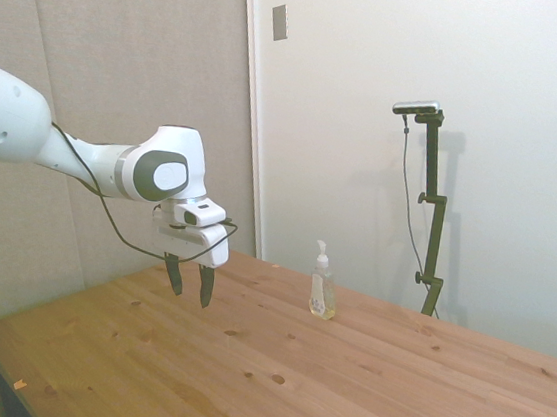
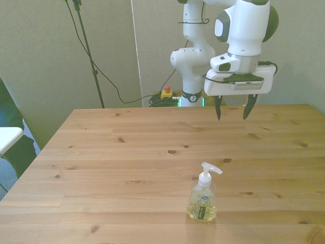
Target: Stand the sanitizer
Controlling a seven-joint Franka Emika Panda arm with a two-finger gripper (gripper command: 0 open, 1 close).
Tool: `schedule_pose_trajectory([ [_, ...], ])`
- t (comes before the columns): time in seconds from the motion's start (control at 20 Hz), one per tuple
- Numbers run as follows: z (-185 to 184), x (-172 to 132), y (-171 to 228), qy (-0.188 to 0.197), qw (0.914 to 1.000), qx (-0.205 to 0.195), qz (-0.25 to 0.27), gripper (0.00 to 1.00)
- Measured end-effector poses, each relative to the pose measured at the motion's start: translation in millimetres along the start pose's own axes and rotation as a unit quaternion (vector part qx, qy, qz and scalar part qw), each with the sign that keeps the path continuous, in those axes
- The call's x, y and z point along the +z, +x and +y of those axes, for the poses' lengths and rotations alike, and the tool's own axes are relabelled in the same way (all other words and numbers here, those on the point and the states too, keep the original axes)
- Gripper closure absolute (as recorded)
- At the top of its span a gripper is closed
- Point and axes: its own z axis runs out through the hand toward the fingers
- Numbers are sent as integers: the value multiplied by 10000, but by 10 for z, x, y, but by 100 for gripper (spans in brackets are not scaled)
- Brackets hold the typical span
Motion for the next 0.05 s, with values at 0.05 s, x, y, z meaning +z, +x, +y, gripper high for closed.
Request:
schedule_pose_trajectory([
  [0.05,74,-1,-28,8,10000,50,6,0],
])
